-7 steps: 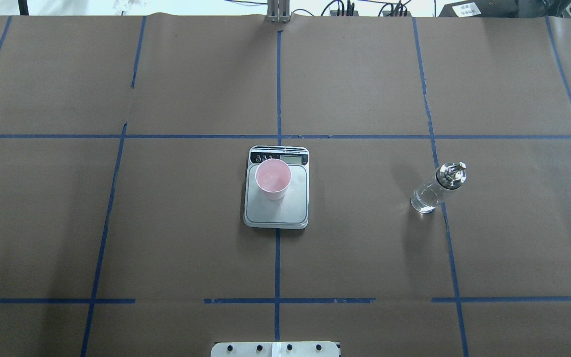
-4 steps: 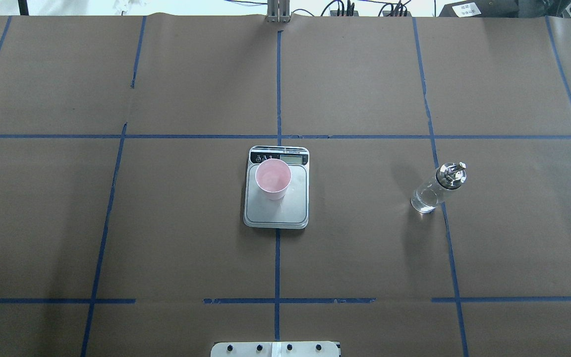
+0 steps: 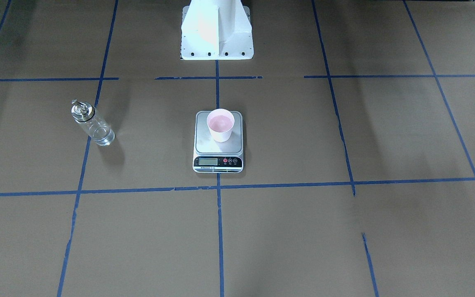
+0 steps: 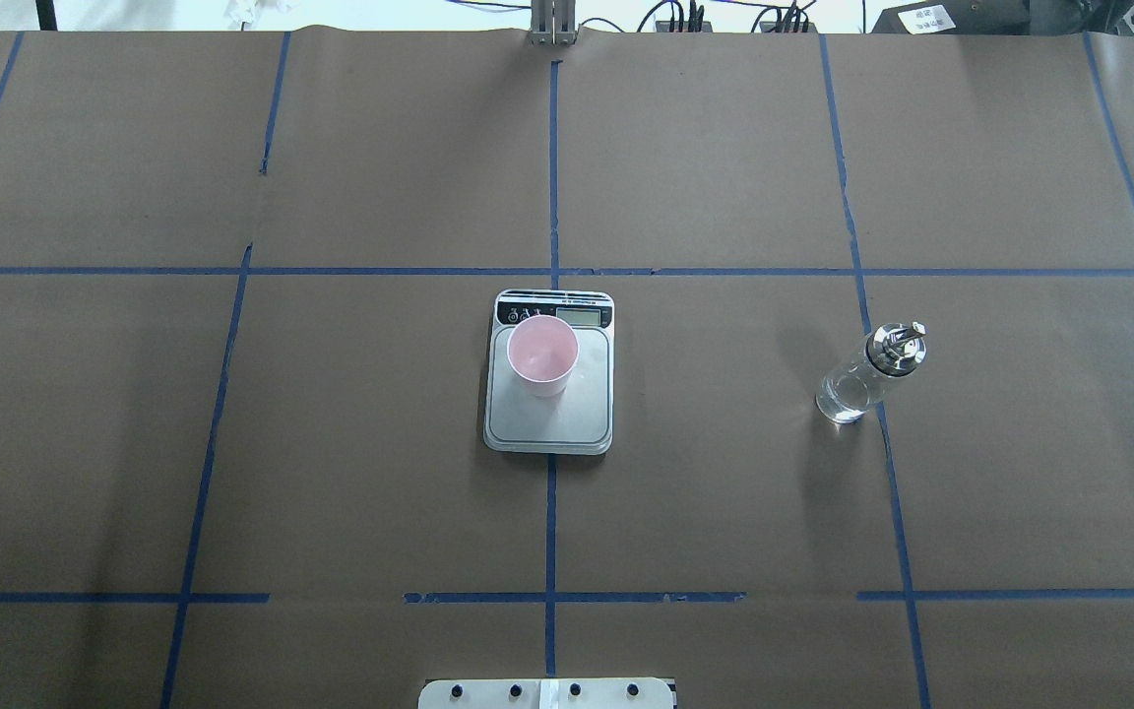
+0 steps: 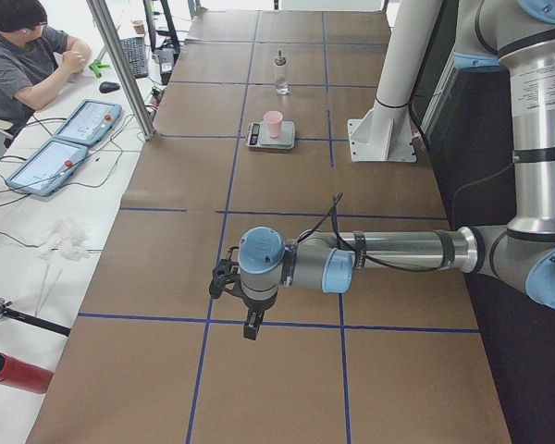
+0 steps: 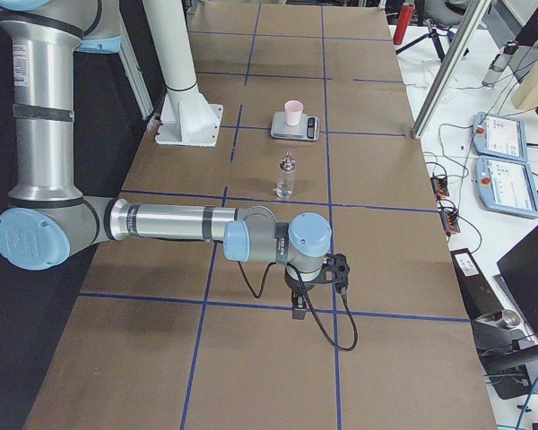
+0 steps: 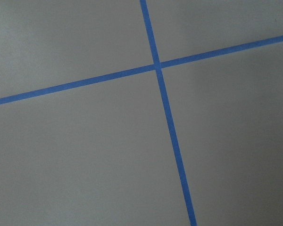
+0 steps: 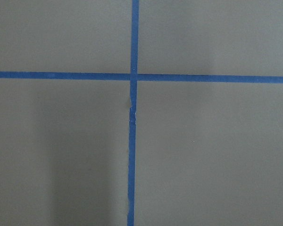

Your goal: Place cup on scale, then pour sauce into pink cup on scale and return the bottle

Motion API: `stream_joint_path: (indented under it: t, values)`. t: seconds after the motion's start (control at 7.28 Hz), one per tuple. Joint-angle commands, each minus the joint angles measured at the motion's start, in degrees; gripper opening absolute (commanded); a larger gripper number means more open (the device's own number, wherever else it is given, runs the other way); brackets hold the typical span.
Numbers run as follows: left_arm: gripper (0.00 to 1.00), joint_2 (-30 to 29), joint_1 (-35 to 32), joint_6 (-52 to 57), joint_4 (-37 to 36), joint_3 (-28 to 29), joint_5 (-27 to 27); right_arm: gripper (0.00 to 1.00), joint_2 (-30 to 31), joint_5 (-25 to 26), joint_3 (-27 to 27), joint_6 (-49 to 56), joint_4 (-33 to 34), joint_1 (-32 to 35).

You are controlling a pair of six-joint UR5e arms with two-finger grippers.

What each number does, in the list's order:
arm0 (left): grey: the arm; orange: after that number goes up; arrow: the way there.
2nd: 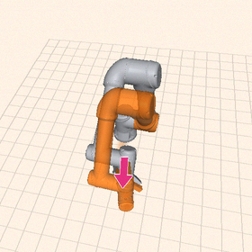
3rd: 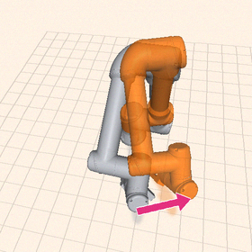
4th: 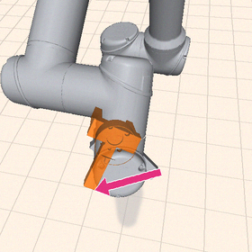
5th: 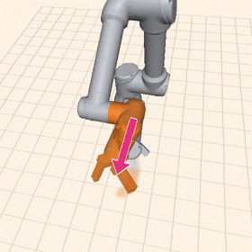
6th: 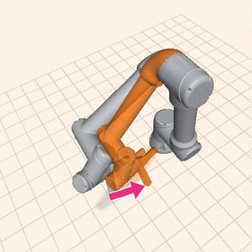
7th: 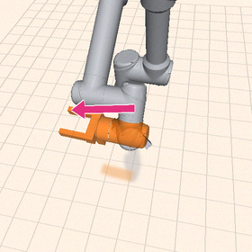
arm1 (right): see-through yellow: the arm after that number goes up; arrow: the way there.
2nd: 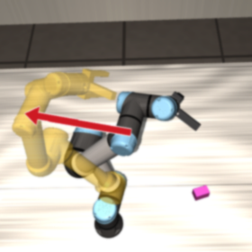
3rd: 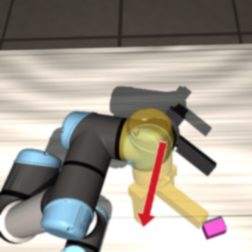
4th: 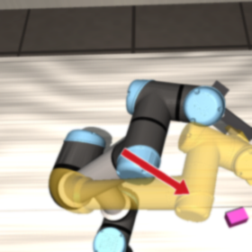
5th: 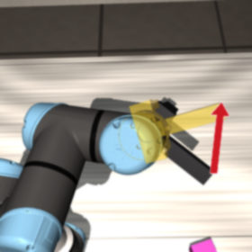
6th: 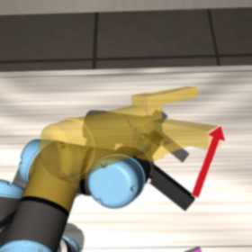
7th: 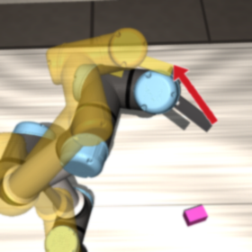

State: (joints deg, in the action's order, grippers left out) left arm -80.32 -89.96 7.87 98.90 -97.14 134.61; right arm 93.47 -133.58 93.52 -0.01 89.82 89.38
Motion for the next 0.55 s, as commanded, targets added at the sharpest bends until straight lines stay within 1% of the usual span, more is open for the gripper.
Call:
stream_joint_path:
  t: [0.0,0.14,0.41]
  values:
    - [1.00,-0.01,0.05,-0.31,0.51,1.77,0.21,1.00,0.40,-0.02,0.08,0.45,-0.17,-0.09]
    - [1.00,-0.62,0.05,0.04,0.94,3.26,0.39,1.00,0.31,0.16,0.00,0.45,-0.26,-0.17]
    - [1.00,-0.54,0.05,-0.13,0.60,3.19,0.21,1.00,0.57,0.25,0.52,0.62,-0.09,-0.17]
